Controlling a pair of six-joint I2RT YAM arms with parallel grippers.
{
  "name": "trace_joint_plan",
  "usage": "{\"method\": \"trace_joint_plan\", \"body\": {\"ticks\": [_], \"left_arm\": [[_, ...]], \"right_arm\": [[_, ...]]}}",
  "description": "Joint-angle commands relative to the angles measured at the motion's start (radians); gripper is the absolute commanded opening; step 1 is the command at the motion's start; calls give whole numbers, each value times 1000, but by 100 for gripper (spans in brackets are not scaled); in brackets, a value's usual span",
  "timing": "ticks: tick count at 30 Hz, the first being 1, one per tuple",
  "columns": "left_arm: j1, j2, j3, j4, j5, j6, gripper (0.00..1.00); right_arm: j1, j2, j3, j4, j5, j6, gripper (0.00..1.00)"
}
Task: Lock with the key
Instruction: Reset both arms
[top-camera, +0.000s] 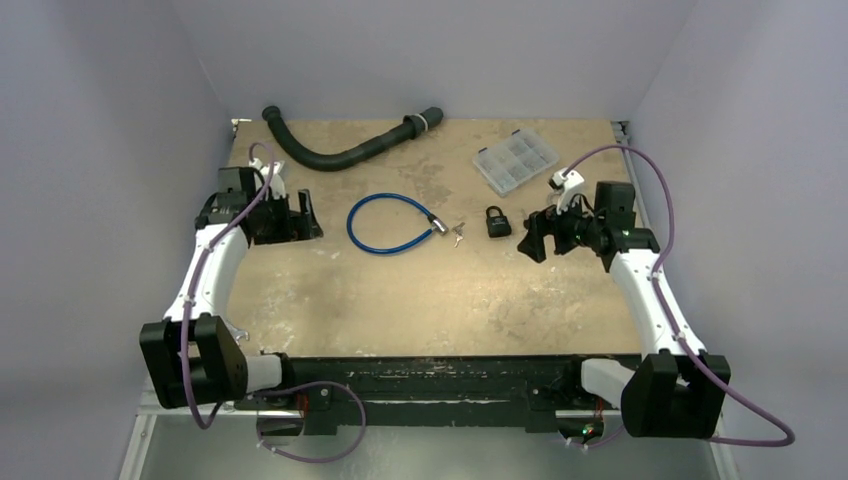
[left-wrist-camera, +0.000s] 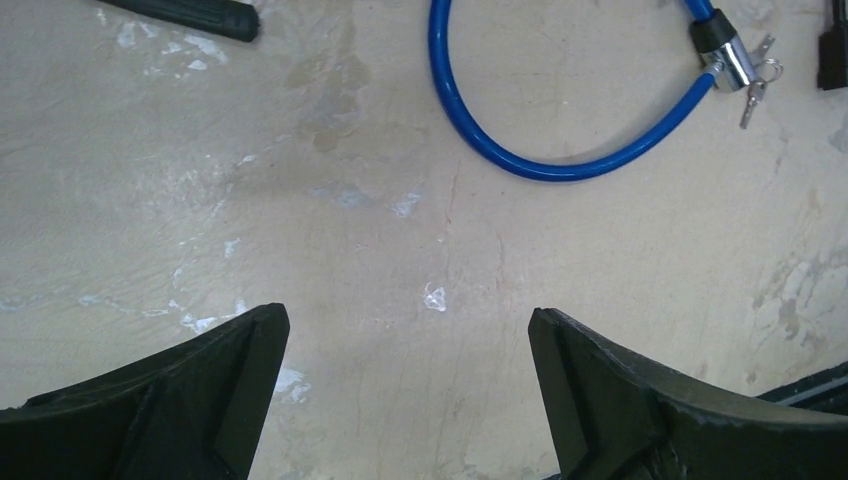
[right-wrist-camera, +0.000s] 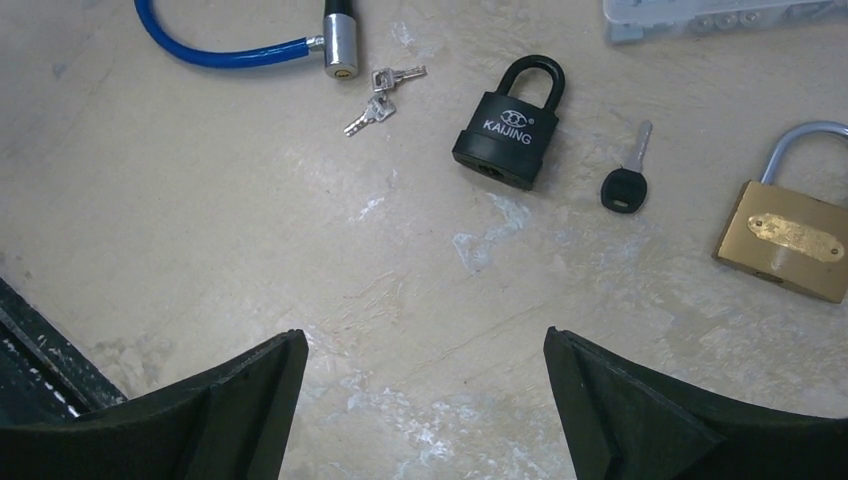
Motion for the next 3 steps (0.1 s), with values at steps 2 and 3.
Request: {"method": "trace_joint_plan", "body": {"ticks": [2,3], "left_arm": [[8,54,108,31,-74,-50,100],[8,67,120,28,-81,-51,100]], "right_arm": [[-2,-20,35,46,-2,55,99],[-2,-22,34,48,0,64,99]]}}
